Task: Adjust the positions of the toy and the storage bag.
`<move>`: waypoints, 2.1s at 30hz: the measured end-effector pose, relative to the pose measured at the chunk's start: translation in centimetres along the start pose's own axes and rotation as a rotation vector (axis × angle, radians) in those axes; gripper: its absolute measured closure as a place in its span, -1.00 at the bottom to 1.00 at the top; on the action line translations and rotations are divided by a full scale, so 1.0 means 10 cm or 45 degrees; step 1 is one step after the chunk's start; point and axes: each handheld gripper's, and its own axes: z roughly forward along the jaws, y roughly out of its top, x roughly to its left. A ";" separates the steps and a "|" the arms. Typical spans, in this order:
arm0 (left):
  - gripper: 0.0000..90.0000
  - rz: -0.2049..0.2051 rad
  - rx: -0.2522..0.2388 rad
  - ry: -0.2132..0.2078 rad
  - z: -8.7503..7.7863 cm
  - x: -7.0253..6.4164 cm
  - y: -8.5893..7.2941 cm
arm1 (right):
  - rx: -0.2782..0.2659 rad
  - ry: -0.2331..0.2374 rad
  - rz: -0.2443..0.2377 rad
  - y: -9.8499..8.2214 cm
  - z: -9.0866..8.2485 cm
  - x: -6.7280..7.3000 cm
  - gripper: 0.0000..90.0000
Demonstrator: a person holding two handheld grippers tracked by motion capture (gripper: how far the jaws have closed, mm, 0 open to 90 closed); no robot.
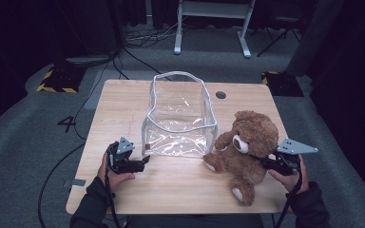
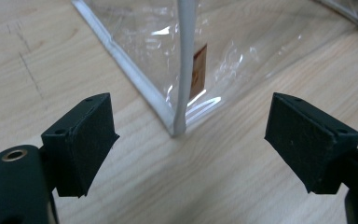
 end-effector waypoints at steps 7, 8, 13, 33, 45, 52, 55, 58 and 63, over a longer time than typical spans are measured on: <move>-0.64 0.006 -0.066 -0.013 0.08 -0.06 0.15 | -0.001 -0.034 0.011 -0.03 -0.04 -0.07 0.36; -0.64 0.000 -0.070 -0.010 0.09 -0.06 0.16 | 0.000 -0.038 0.011 -0.03 -0.05 -0.08 0.36; -0.35 -0.012 -0.094 -0.019 0.13 -0.05 0.21 | -0.002 -0.056 0.018 -0.04 -0.07 -0.11 0.37; 0.88 0.136 -0.035 -0.074 0.29 -0.10 0.24 | -0.024 -0.198 0.081 -0.07 -0.07 -0.33 0.37; 0.92 0.199 0.003 -0.301 0.14 -0.11 0.15 | -0.025 -0.245 0.105 -0.07 -0.06 -0.43 0.37; 0.90 0.200 0.016 -0.367 -0.06 -0.09 0.00 | -0.023 -0.257 0.112 -0.04 -0.02 -0.47 0.37; 0.48 0.207 0.032 -0.337 -0.15 -0.11 -0.06 | -0.020 -0.256 0.104 -0.02 0.00 -0.48 0.37; 0.09 0.201 0.029 -0.310 -0.20 -0.11 -0.10 | -0.020 -0.258 0.104 -0.02 0.01 -0.47 0.36; -0.26 0.143 0.018 -0.182 -0.41 -0.02 -0.20 | -0.021 -0.258 0.107 -0.01 0.00 -0.48 0.36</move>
